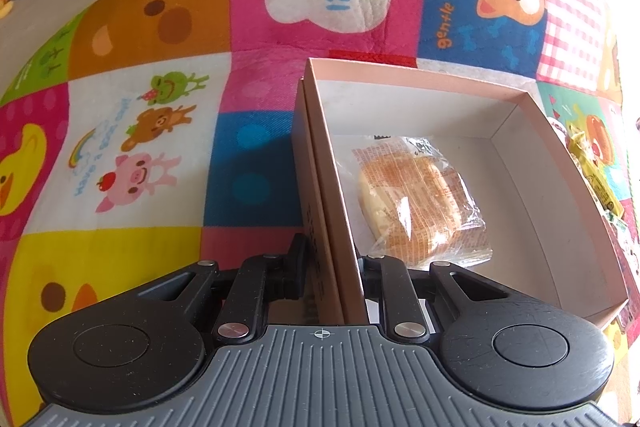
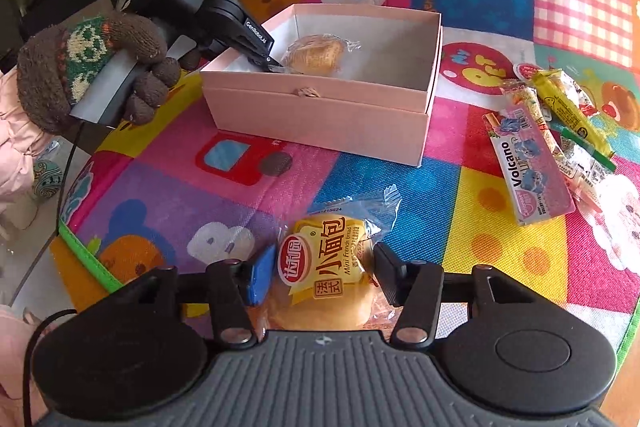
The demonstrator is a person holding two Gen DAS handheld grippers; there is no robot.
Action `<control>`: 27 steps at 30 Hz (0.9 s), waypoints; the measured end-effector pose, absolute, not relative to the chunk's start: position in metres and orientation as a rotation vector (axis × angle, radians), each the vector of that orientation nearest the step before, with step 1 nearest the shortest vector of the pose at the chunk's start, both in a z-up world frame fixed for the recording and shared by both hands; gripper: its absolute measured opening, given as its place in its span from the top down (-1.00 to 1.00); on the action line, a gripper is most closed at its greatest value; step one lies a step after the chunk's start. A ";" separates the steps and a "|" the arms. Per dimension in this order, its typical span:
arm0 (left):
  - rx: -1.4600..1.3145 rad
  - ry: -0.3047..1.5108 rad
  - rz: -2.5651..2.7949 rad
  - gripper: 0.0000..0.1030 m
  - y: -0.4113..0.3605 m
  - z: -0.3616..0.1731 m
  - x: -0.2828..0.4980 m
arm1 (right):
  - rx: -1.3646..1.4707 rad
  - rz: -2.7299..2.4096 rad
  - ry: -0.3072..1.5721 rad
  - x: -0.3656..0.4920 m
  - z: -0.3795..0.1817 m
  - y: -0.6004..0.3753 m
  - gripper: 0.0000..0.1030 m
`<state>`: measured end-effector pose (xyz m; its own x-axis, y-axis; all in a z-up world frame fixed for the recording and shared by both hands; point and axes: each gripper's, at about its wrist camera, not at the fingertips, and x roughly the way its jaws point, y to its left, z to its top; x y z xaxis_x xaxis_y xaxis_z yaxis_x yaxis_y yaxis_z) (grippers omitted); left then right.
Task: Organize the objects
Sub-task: 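Carry the yellow-wrapped bun into the pink box and release it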
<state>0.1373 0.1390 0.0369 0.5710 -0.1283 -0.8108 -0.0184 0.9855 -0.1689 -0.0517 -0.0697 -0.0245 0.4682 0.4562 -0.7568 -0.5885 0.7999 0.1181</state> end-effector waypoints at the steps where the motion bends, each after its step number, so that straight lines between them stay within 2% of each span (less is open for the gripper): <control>1: -0.165 0.961 -0.065 0.61 0.139 0.037 0.137 | -0.178 0.658 0.877 -0.055 -0.021 -0.070 -0.01; 6: -0.163 0.959 -0.068 0.61 0.139 0.036 0.137 | -0.180 0.742 0.878 -0.065 0.012 -0.073 0.00; 12: -0.168 0.959 -0.069 0.61 0.140 0.037 0.137 | -0.047 0.775 0.698 -0.047 0.098 -0.066 0.00; 16: -0.177 0.955 -0.075 0.60 0.141 0.037 0.137 | -0.018 0.751 0.594 -0.019 0.128 -0.046 0.00; 18: -0.184 0.954 -0.076 0.60 0.142 0.037 0.137 | 0.003 0.750 0.587 0.000 0.131 -0.034 -0.03; 19: -0.188 0.954 -0.076 0.59 0.142 0.037 0.137 | 0.012 0.750 0.594 0.011 0.129 -0.026 -0.19; 21: -0.188 0.955 -0.079 0.60 0.142 0.037 0.137 | 0.012 0.729 0.611 0.028 0.118 -0.014 -0.39; 27: -0.187 0.954 -0.084 0.59 0.143 0.037 0.137 | -0.006 0.639 0.639 0.034 0.087 -0.023 -0.41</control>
<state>0.1371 0.1430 0.0365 0.5766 -0.1539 -0.8024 -0.0110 0.9806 -0.1959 0.0340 -0.0226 0.0867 0.6185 0.5542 -0.5571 -0.5575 0.8091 0.1859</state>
